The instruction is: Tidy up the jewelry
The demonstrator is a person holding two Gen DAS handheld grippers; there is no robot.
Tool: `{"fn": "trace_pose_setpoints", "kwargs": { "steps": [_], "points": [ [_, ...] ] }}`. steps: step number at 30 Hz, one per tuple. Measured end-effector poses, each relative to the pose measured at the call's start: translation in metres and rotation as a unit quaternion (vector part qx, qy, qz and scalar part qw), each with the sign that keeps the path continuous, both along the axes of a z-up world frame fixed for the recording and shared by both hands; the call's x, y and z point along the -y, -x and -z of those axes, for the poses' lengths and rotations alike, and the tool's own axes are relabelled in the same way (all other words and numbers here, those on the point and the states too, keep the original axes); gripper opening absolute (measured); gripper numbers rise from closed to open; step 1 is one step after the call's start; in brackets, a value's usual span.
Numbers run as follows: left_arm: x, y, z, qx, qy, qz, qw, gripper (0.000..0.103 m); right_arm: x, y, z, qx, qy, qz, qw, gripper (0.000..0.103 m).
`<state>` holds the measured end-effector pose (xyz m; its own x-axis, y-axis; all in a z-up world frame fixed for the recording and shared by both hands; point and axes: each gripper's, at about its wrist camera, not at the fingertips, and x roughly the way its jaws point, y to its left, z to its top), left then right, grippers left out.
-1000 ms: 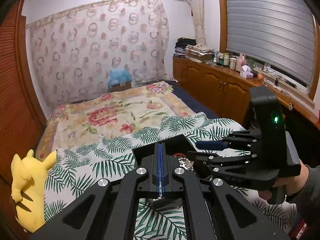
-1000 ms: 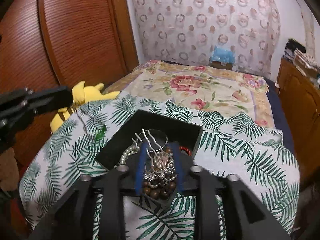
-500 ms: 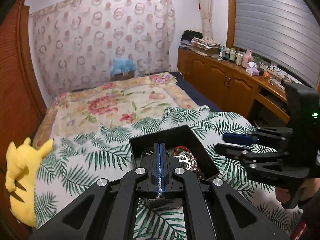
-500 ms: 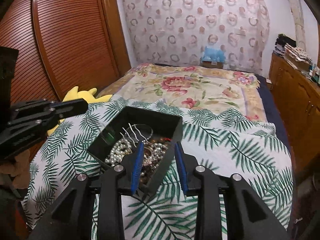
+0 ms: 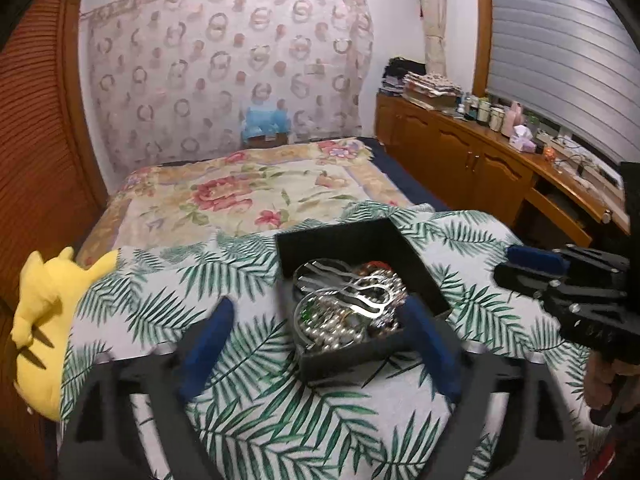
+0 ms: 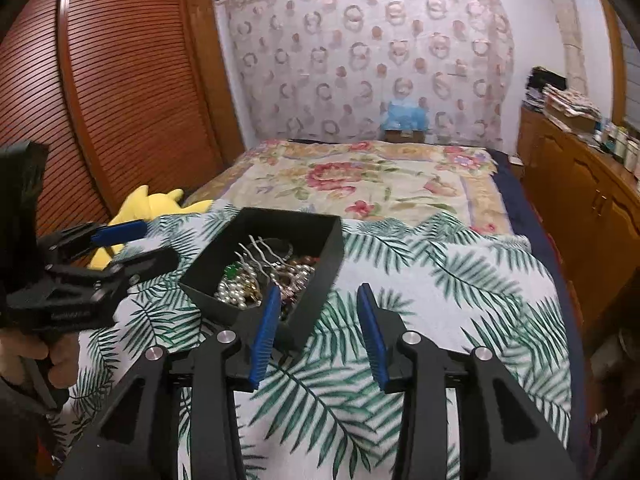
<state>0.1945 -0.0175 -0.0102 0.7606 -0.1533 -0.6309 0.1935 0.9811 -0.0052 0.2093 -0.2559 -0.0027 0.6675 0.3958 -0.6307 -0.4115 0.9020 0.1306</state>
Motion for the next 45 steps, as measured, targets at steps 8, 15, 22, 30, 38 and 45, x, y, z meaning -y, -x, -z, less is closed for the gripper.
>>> {"fn": "trace_pose_setpoints", "kwargs": {
  "steps": [8,15,22,30,38,45],
  "points": [
    [-0.007,0.026,0.006,0.01,-0.006,-0.017,0.9998,0.095,0.007,0.024,-0.002,0.015,-0.009,0.037,0.999,0.091],
    [-0.014,0.068,-0.004,0.032,0.006,-0.037,0.9988,0.095,0.012,0.055,-0.009,0.048,-0.004,0.057,0.997,0.1],
    [-0.03,0.098,-0.008,0.03,0.012,-0.084,0.9959,0.096,0.014,0.094,-0.017,0.08,-0.015,0.068,0.994,0.1],
    [-0.039,0.115,-0.009,0.039,0.002,-0.099,0.9943,0.096,0.011,0.112,-0.022,0.098,-0.009,0.07,0.993,0.1],
    [-0.037,0.121,-0.012,0.046,0.002,-0.096,0.9943,0.096,0.012,0.112,-0.022,0.095,-0.013,0.072,0.993,0.1],
    [-0.032,0.126,-0.013,0.052,0.001,-0.093,0.9943,0.096,0.012,0.112,-0.02,0.095,-0.015,0.073,0.993,0.1]
  ]
}}
